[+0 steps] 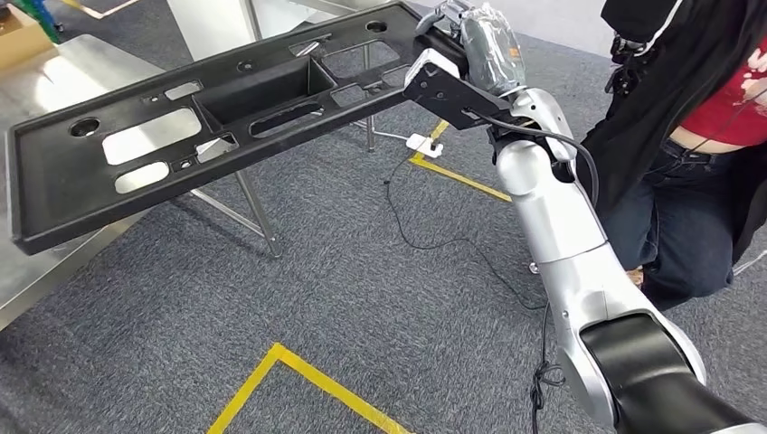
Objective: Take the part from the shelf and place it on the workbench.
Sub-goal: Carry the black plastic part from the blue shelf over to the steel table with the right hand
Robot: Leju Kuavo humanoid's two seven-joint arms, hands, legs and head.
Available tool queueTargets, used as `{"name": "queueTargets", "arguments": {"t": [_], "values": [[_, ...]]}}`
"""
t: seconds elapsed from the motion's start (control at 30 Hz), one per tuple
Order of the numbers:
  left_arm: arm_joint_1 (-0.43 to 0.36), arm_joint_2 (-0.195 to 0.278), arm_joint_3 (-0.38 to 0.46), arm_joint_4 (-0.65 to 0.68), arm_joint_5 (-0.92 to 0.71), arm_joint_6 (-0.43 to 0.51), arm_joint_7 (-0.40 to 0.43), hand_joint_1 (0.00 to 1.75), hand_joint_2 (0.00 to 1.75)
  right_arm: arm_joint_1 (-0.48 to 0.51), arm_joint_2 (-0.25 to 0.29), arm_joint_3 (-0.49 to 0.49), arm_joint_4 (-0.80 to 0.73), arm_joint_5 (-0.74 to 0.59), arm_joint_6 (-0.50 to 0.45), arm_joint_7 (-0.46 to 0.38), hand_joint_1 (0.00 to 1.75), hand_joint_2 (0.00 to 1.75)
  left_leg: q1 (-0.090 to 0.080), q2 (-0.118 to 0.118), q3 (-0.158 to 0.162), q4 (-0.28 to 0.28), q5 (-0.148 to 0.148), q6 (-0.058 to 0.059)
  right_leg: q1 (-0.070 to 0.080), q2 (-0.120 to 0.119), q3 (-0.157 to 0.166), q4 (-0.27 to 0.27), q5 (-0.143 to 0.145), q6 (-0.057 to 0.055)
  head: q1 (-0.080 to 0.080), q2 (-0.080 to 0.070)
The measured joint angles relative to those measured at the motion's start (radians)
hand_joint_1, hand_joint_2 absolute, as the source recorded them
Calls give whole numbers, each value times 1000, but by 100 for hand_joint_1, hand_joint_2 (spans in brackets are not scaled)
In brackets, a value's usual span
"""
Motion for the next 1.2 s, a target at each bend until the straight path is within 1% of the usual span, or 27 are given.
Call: {"name": "queueTargets", "arguments": {"t": [0.03, 0.07, 0.13, 0.17, 0.2, 0.23, 0.27, 0.3, 0.33, 0.4, 0.43, 0.47, 0.57, 0.63, 0.7, 0.73, 0.77, 0.8, 0.83, 0.87, 0.9, 0.93, 0.97, 1.0, 1.07, 1.13, 1.2], "values": [[4, 1, 3, -1, 0, 0, 0, 0, 175, -1, 5, 2, 4, 0, 0, -2, 175, 175, 3, -6, -1, -2, 1, -6, -1, -8, 1, -2, 1, -8, 0, 0], [8, 1, 5, -3, 0, 0, 0, 0, 175, -2, 11, 3, 7, 1, -1, -3, 175, 175, 4, 1, -5, 1, -2, -12, -2, -15, 3, -4, 3, -15, 0, 0], [13, 2, 8, -7, 0, 0, 0, 0, 175, -6, 19, 3, 11, 3, -5, -5, 175, 175, 5, 45, -29, 48, -32, -23, -5, -30, 9, -11, 5, -31, -3, 0], [14, 3, 9, -10, 0, -1, 0, 0, 175, -7, 21, 3, 13, 4, -8, -5, 175, 175, 6, 74, -56, 101, -59, -27, -3, -38, 11, -12, 4, -37, -5, 0], [14, 3, 11, -12, 0, -1, 0, 0, 175, -7, 22, 3, 15, 4, -9, -6, 175, 175, 8, 92, -89, 167, -88, -32, -1, -47, 12, -12, 3, -42, -6, 0], [14, 2, 13, -13, 0, -2, 0, 0, 175, -6, 23, 4, 17, 4, -10, -7, 175, 175, 11, 100, -121, 227, -109, -36, 0, -56, 13, -12, 2, -44, -6, 0], [15, 2, 15, -14, 0, -2, 0, 0, 175, -5, 23, 4, 20, 4, -10, -7, 175, 175, 13, 104, -142, 263, -116, -39, 1, -66, 13, -12, 0, -45, -6, 0], [16, 1, 17, -14, 0, -2, 0, 0, 175, -4, 24, 5, 22, 4, -10, -7, 175, 175, 15, 106, -146, 262, -104, -41, 1, -76, 14, -12, -1, -46, -6, 0], [17, 2, 17, -15, 0, -2, 0, 0, 175, -3, 24, 5, 24, 4, -10, -7, 175, 175, 17, 112, -128, 223, -78, -42, 1, -84, 15, -12, -2, -45, -6, 0], [17, 2, 19, -17, -1, -2, 0, 0, 175, -3, 24, 6, 26, 4, -11, -7, 175, 175, 15, 142, -57, 91, -20, -41, 4, -100, 19, -11, -7, -39, -6, 0], [16, 2, 19, -19, -1, -3, 0, 0, 175, -4, 24, 5, 26, 5, -11, -7, 175, 175, 13, 154, -28, 40, -5, -36, 8, -107, 21, -11, -11, -34, -5, 0], [16, 2, 20, -21, -1, -3, 0, 0, 175, -5, 24, 5, 27, 5, -12, -7, 175, 175, 9, 161, -12, 12, -1, -30, 12, -114, 23, -11, -14, -29, -4, 0], [16, 2, 21, -23, -2, -3, 0, 0, 175, -6, 25, 5, 27, 5, -13, -8, 175, 175, 4, 136, -5, 1, -2, -7, 17, -133, 30, -11, -22, -14, -1, 0], [15, 2, 22, -24, -2, -3, 0, 0, 175, -10, 23, 4, 29, 2, -13, -12, 175, 175, 5, 118, 3, -6, 2, 9, 14, -107, 11, 34, -48, -10, -1, 0], [12, 3, 23, -24, -2, -3, 0, 0, 175, -12, 17, 2, 34, -3, -13, -19, 175, 175, 7, 99, 6, -8, 3, 20, 10, -62, -52, 159, -98, -15, 0, 0], [11, 3, 23, -24, -2, -3, 0, 0, 175, -12, 15, 2, 37, -6, -13, -22, 175, 175, 6, 88, 7, -8, 3, 22, 10, -50, -90, 229, -120, -15, 1, 0], [11, 3, 23, -24, -2, -2, 0, 0, 175, -11, 13, 2, 41, -8, -13, -25, 175, 175, 6, 76, 7, -8, 2, 22, 10, -44, -118, 275, -129, -13, 1, 0], [12, 2, 24, -23, -3, -1, 0, 0, 175, -10, 12, 2, 45, -9, -14, -26, 175, 175, 6, 64, 7, -7, 2, 22, 11, -42, -127, 282, -123, -8, 1, 0], [12, 2, 24, -23, -4, 0, 0, 0, 175, -10, 11, 2, 47, -10, -14, -26, 175, 175, 6, 51, 8, -7, 2, 22, 11, -39, -116, 247, -100, -1, 1, 0], [12, 1, 24, -22, -5, 1, 0, 0, 175, -10, 11, 2, 49, -11, -15, -27, 175, 175, 6, 40, 8, -6, 2, 21, 9, -32, -87, 178, -67, 6, 1, 0], [12, 1, 24, -20, -6, 2, 0, 0, 175, -10, 11, 2, 51, -11, -16, -28, 175, 175, 6, 29, 8, -5, 2, 19, 6, -16, -54, 102, -36, 10, 1, 0], [12, 1, 25, -19, -6, 3, 0, 0, 175, -10, 10, 2, 52, -12, -17, -30, 175, 175, 4, 19, 7, -4, 1, 16, 5, -5, -26, 41, -11, 10, 1, 0], [13, 1, 26, -18, -6, 3, 0, 0, 175, -9, 10, 3, 54, -12, -18, -32, 175, 175, 3, 10, 5, -3, 1, 11, 4, 3, -9, 5, 2, 5, 0, 0], [15, 2, 27, -16, -6, 3, 0, 0, 175, -8, 10, 3, 55, -12, -19, -34, 175, 175, 3, 4, 3, -4, 1, 5, 6, 5, -2, -8, 6, -2, 0, 0], [21, 2, 31, -14, -5, 2, 0, 0, 175, -8, 10, 4, 58, -13, -20, -34, 175, 175, 5, -3, 0, -6, 1, -7, 6, -11, 3, -12, 9, -16, 0, 0], [25, 3, 35, -13, -5, 1, 0, 0, 175, -11, 11, 5, 59, -14, -21, -35, 175, 175, 5, 35, -16, 26, -21, -18, 1, -26, 9, -18, 12, -32, -1, 0], [25, 2, 39, -12, -5, 0, 0, 0, 175, -13, 12, 6, 61, -15, -21, -36, 175, 175, 7, 86, -68, 136, -80, -27, 1, -42, 13, -21, 10, -44, -2, 0]]}}
